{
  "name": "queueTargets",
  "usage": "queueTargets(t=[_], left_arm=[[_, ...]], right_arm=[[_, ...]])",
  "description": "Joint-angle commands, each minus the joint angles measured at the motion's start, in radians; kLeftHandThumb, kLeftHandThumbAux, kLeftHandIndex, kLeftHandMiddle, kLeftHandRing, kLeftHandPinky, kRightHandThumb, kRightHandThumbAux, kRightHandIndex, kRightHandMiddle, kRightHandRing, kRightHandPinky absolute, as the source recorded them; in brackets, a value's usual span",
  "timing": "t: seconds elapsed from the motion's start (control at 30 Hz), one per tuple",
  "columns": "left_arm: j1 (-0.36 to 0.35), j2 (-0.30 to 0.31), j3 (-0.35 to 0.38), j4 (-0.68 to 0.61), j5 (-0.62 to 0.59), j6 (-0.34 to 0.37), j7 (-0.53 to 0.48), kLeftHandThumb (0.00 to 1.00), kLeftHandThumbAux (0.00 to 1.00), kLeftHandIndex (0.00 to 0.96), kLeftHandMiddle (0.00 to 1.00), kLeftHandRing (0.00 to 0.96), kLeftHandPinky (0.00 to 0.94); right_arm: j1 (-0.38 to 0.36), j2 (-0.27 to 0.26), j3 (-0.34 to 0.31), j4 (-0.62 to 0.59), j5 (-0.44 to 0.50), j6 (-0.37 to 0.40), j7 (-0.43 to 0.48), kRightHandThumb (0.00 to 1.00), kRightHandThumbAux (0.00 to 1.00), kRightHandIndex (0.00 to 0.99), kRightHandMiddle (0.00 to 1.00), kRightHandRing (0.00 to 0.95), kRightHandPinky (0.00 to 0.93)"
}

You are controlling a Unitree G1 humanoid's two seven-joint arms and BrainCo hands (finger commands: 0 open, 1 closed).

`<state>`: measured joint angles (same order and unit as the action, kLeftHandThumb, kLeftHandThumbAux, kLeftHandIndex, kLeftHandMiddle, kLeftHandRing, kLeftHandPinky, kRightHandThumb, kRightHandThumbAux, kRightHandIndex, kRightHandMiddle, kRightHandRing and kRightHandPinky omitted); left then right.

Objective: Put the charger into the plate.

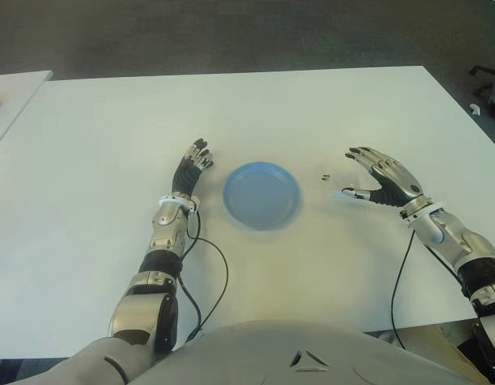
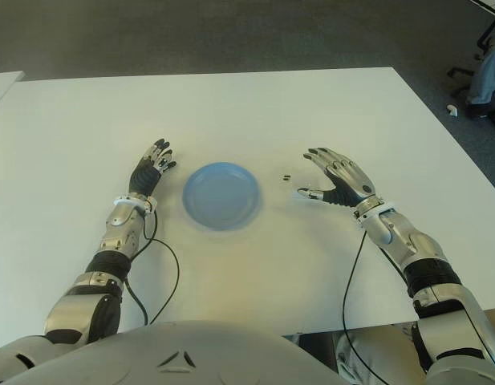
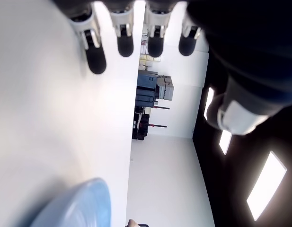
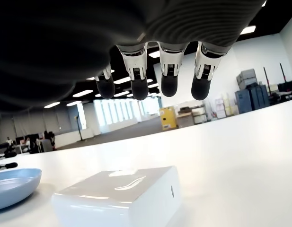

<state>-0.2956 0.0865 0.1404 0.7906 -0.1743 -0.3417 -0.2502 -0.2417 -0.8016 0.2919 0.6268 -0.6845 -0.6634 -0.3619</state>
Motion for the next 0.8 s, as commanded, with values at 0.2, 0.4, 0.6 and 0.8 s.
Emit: queueTargets(t=[0.2, 0.4, 0.6, 0.8], left_arm=[[0.013, 0.003, -0.002, 0.038, 0.008, 0.026, -0.011, 0.000, 0.571, 0.009, 0.018, 0.000, 0.000], [0.014, 0.003, -0.002, 0.035, 0.009, 0.025, -0.008, 0.000, 0.567, 0.008, 0.020, 0.000, 0.000], [0.018, 0.004, -0.002, 0.026, 0.007, 0.026, -0.012, 0.000, 0.559, 0.008, 0.020, 0.000, 0.000], [0.024, 0.004, -0.002, 0.018, 0.006, 0.027, -0.013, 0.000, 0.556, 0.007, 0.018, 0.000, 0.000]], right_arm=[[-0.026, 0.014, 0.006, 0.032, -0.019, -0.008, 0.008, 0.279, 0.167, 0.000, 0.000, 0.000, 0.000], [-0.129, 0.038, 0.052, 0.228, -0.058, -0.045, -0.020, 0.280, 0.167, 0.000, 0.000, 0.000, 0.000], [-0.230, 0.074, 0.116, 0.406, -0.105, -0.059, -0.055, 0.297, 0.161, 0.000, 0.000, 0.000, 0.000], [-0.282, 0.096, 0.165, 0.503, -0.127, -0.064, -0.080, 0.306, 0.150, 0.000, 0.000, 0.000, 0.000]])
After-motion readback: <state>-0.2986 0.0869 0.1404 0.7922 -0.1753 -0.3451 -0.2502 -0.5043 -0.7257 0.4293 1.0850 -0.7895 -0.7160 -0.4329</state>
